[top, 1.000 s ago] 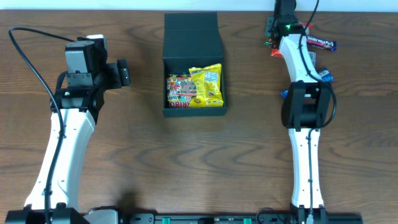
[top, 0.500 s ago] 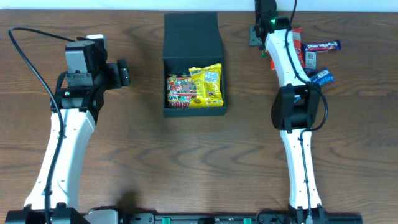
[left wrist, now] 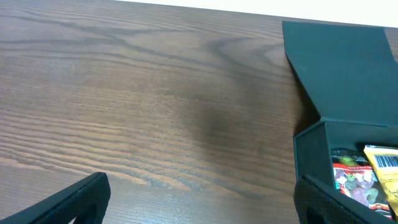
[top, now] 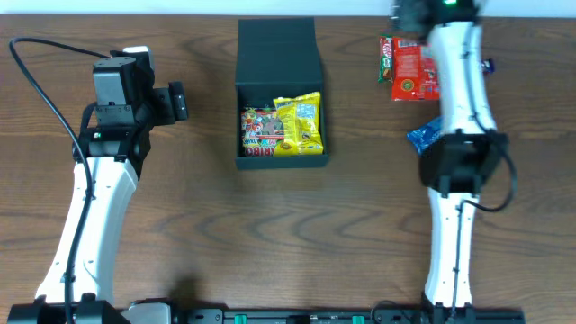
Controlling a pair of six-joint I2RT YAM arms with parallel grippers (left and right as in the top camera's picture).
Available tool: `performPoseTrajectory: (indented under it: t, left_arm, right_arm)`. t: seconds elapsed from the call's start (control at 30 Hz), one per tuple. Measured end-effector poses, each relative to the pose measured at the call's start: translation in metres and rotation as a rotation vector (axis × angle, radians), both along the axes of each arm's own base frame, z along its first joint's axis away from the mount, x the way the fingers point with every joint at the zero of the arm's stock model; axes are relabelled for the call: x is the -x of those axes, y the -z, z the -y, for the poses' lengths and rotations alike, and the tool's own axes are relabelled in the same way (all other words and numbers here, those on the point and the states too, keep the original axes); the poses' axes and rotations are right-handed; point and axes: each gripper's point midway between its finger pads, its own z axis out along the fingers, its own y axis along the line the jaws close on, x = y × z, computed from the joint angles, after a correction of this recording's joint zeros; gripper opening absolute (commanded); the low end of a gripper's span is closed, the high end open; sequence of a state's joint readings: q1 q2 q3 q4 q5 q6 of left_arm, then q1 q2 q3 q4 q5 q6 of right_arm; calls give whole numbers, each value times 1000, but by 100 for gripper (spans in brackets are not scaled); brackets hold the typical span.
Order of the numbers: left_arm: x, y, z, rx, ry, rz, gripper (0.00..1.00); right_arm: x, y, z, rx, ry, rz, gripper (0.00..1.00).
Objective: Pack container
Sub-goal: 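Grasp the red snack bag with the right gripper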
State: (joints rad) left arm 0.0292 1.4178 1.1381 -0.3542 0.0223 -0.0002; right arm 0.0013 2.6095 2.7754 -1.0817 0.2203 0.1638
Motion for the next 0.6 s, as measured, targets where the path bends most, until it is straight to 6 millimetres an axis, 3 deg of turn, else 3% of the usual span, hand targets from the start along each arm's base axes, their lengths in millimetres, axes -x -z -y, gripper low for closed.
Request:
performPoseTrajectory:
  t: [0.1, 0.13, 0.37, 0.6]
  left_arm:
    - [-1, -2, 0, 0, 0, 9, 96]
    - [-2, -2, 0, 0, 0, 11, 95]
    - [-2, -3, 0, 0, 0, 14, 95]
    - [-2, -3, 0, 0, 0, 14, 96]
  right_arm:
    - [14, 15, 30, -26, 51, -69, 98]
    - [17, 19, 31, -28, 52, -83, 98]
    - [19, 39, 10, -43, -3, -135, 99]
    - [27, 100, 7, -53, -17, -262, 99]
